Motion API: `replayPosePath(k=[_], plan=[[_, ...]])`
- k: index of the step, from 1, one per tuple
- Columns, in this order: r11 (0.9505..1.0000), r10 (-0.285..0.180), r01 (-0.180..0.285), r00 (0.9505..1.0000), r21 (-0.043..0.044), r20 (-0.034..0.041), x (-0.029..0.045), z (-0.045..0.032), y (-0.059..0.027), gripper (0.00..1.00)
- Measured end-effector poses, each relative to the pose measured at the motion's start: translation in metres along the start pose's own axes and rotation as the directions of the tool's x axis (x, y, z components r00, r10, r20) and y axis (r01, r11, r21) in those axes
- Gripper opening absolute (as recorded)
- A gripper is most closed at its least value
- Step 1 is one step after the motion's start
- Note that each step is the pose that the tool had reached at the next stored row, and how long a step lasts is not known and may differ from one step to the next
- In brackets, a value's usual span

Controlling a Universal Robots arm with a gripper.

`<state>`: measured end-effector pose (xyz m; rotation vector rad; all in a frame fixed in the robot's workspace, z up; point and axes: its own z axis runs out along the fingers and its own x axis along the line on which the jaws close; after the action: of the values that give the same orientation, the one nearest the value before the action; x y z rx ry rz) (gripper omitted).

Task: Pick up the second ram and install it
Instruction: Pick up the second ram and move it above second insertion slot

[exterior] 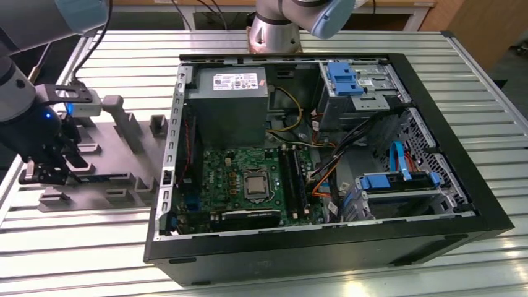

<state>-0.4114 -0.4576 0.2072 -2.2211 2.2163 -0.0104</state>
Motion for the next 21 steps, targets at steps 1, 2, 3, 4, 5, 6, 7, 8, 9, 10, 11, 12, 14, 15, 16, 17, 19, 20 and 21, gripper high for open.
replayPosePath(k=[1, 2, 3, 4, 5, 6, 7, 8, 9, 10, 11, 12, 14, 15, 16, 17, 19, 20, 21], plan=[[1.0000, 0.000, 0.000, 1.0000, -0.0001, 0.0000, 0.0000, 0.0006, 0.0000, 0.43], [1.0000, 0.000, 0.000, 1.0000, -0.0002, -0.0001, 0.0000, 0.0010, 0.0001, 0.42], [1.0000, 0.000, 0.000, 1.0000, -0.0001, -0.0001, 0.0000, 0.0016, 0.0001, 0.42], [1.0000, 0.000, 0.000, 1.0000, -0.0001, 0.0000, 0.0001, 0.0022, 0.0001, 0.35], [1.0000, 0.000, 0.000, 1.0000, 0.0000, 0.0000, 0.0002, 0.0028, 0.0001, 0.35], [1.0000, 0.000, 0.000, 1.0000, 0.0000, 0.0000, 0.0003, 0.0034, 0.0001, 0.35], [1.0000, 0.000, 0.000, 1.0000, 0.0001, 0.0001, 0.0003, 0.0041, 0.0000, 0.35], [1.0000, 0.000, 0.000, 1.0000, 0.0001, 0.0001, 0.0003, 0.0047, 0.0000, 0.35], [1.0000, 0.000, 0.000, 1.0000, 0.0000, 0.0000, 0.0004, 0.0054, 0.0000, 0.35], [1.0000, 0.000, 0.000, 1.0000, 0.0000, 0.0000, 0.0003, 0.0062, 0.0000, 0.35], [1.0000, 0.000, 0.000, 1.0000, 0.0000, 0.0000, 0.0004, 0.0071, 0.0000, 0.35], [1.0000, 0.000, 0.000, 1.0000, 0.0000, 0.0000, 0.0004, 0.0080, 0.0001, 0.35], [1.0000, 0.000, 0.000, 1.0000, -0.0001, 0.0000, 0.0003, 0.0100, 0.0001, 0.35], [1.0000, 0.000, 0.000, 1.0000, 0.0001, 0.0000, 0.0004, 0.0110, 0.0001, 0.35], [1.0000, 0.000, 0.000, 1.0000, 0.0001, 0.0001, 0.0004, 0.0119, 0.0001, 0.35], [1.0000, 0.000, 0.000, 1.0000, 0.0000, 0.0000, 0.0003, 0.0126, 0.0001, 0.35], [1.0000, 0.000, 0.000, 1.0000, -0.0003, -0.0002, 0.0004, 0.0133, 0.0001, 0.35], [1.0000, 0.000, 0.000, 1.0000, -0.0002, -0.0001, 0.0004, 0.0134, 0.0001, 0.35], [1.0000, 0.000, 0.000, 1.0000, -0.0002, -0.0001, 0.0003, 0.0136, 0.0001, 0.35]])
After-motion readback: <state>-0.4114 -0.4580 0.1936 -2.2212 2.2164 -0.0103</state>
